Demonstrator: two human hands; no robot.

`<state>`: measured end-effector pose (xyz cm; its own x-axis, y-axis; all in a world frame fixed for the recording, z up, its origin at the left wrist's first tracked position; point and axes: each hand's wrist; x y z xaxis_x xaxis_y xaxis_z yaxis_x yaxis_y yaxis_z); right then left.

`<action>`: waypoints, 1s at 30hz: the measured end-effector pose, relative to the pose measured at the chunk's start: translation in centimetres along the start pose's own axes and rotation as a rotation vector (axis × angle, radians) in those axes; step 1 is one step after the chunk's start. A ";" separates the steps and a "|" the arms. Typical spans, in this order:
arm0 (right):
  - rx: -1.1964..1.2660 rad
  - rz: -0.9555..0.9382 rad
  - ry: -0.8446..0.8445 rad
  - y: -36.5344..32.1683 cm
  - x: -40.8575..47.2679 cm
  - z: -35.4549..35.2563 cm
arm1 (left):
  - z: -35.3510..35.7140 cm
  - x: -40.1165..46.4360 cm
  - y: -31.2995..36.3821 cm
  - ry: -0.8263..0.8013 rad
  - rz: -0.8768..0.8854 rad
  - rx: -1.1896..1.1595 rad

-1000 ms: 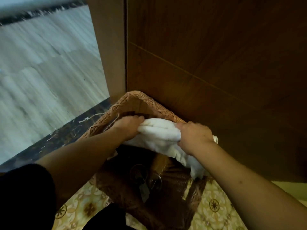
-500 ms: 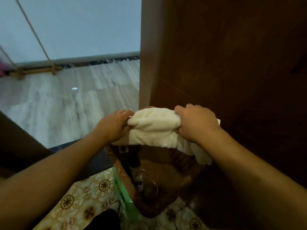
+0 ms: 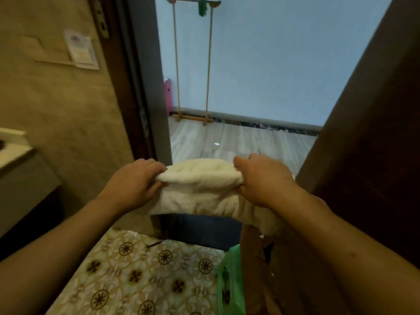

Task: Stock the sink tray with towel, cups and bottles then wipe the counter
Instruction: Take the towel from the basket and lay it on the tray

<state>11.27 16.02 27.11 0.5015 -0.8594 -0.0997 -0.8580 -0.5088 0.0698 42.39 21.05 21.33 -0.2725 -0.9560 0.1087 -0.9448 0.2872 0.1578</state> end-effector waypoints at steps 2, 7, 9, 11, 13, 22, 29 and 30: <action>-0.001 -0.092 0.013 -4.4 2.5 -0.2 | -1.0 -4.1 -3.6 0.001 -0.082 0.016; 0.011 -0.332 -0.015 -17.9 8.5 -0.9 | -2.7 -15.4 -13.2 0.016 -0.326 -0.004; 0.004 -0.417 -0.043 -24.1 10.7 -1.1 | -3.3 -20.1 -17.0 0.017 -0.425 -0.010; -0.018 -0.491 -0.069 -30.6 12.7 -1.2 | -4.0 -24.8 -20.7 0.028 -0.508 -0.016; -0.047 -0.566 -0.091 -37.0 14.6 -1.2 | -4.7 -29.5 -24.2 0.044 -0.593 -0.024; -0.044 -0.834 -0.148 -59.6 20.1 -0.3 | -7.3 -45.0 -38.0 0.037 -0.946 -0.033; -0.039 -0.885 -0.190 -67.8 25.2 -0.1 | -8.0 -48.5 -45.2 0.062 -1.036 -0.009; -0.031 -0.896 -0.191 -68.4 26.3 0.1 | -8.0 -48.4 -46.1 0.056 -1.046 -0.007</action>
<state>83.14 28.25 19.61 0.9490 -0.1206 -0.2912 -0.1517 -0.9846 -0.0867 100.59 54.53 16.66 0.6892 -0.7235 -0.0397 -0.7030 -0.6809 0.2052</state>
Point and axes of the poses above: each hand's wrist, its own x-axis towards the middle knuckle, its own z-axis out of the palm, y = z × x, and after that the axes turned 13 degrees about -y, right-handed
